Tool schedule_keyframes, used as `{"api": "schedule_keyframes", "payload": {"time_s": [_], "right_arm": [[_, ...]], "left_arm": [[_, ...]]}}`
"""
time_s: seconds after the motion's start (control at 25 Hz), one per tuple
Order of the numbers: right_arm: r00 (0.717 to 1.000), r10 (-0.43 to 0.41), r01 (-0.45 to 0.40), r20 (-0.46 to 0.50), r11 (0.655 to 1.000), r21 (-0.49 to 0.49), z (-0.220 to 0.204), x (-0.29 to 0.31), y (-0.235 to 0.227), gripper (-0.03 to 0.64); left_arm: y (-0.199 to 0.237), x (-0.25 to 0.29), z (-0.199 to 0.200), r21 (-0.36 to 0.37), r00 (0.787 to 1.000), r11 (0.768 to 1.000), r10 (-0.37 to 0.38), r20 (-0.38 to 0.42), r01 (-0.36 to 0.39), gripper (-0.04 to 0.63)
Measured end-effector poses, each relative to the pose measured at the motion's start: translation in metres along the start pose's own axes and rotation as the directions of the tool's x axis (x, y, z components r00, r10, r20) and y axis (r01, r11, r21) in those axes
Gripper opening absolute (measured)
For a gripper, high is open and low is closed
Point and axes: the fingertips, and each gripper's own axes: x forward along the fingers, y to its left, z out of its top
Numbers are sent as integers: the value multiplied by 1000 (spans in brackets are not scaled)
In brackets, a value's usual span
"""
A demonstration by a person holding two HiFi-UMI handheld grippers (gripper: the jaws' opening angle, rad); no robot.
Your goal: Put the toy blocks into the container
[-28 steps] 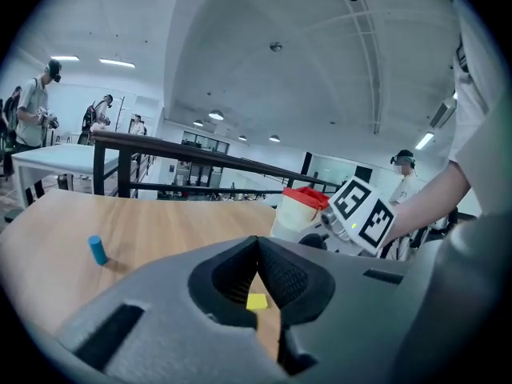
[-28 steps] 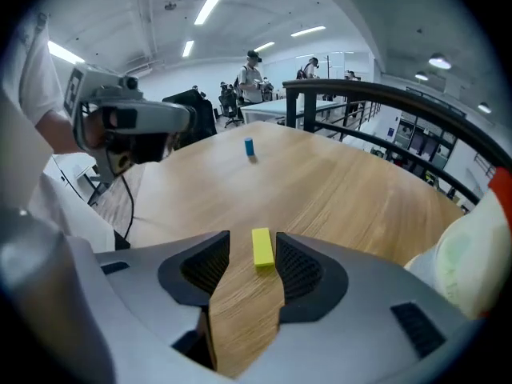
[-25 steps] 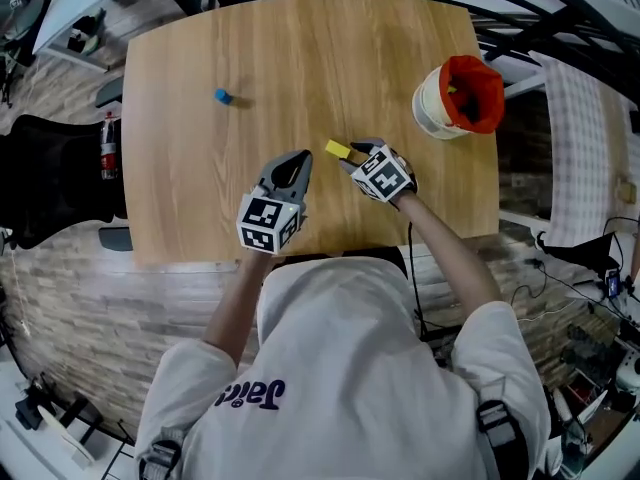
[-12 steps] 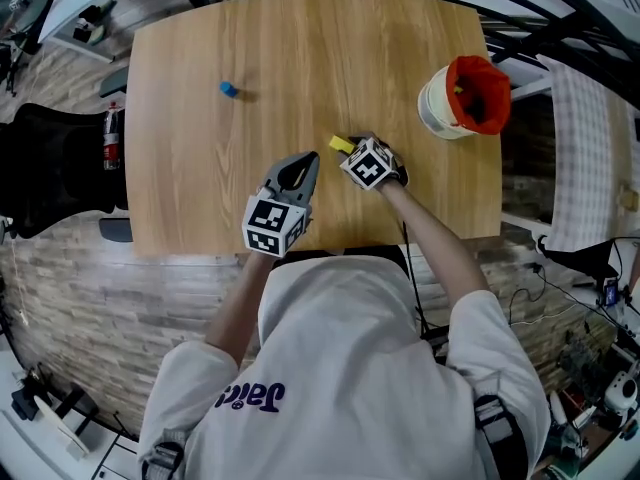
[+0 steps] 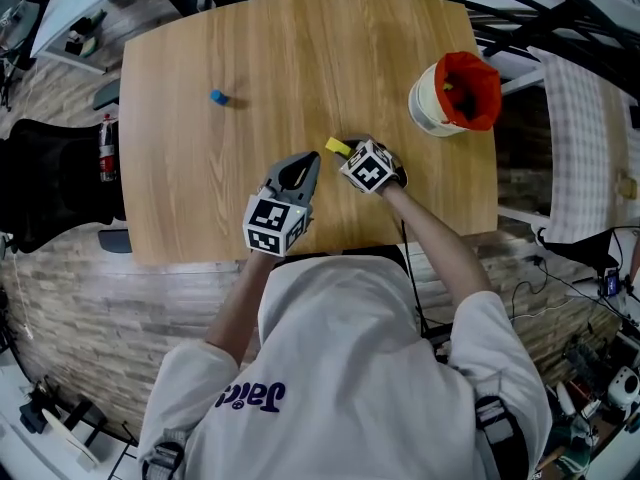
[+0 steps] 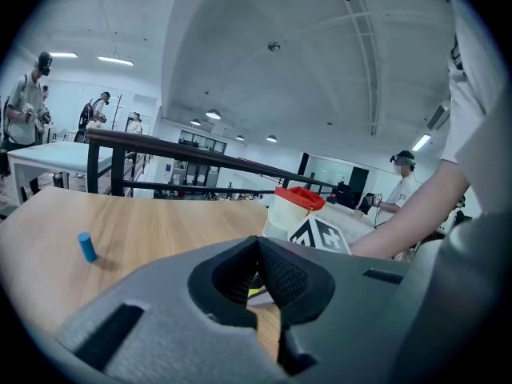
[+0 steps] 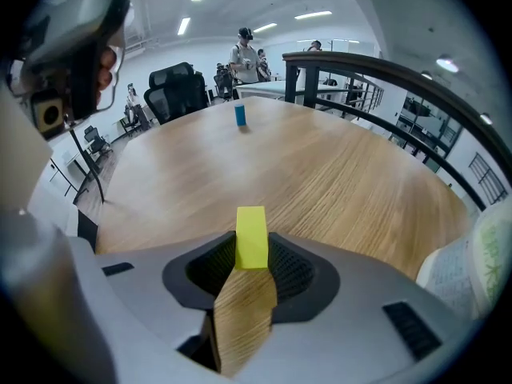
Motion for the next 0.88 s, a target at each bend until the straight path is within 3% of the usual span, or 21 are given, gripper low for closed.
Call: {"api": "schedule_keyframes", "payload": {"time_s": [0.28,0.44,0.72,0.88], "right_arm": [[996,-3,2,94,1000,14,11,-68,-11,133],[986,-28,17,166,997,69,12,-120,-26,133],[958,-122,96,261,989,112,13,-218,-55,133],[942,-200,171,268,977,130,2,-267,-79,133]], "left_arm": [[-3,16,10,17,999,999,-43,0,43,6],[-8,32,14,31,997,996,-78,-8,78,6],[-23,60,21,64,989,987,-147,-25,148,6],[-33,70,27,78,984,981,-177,-27,179,6]]}}
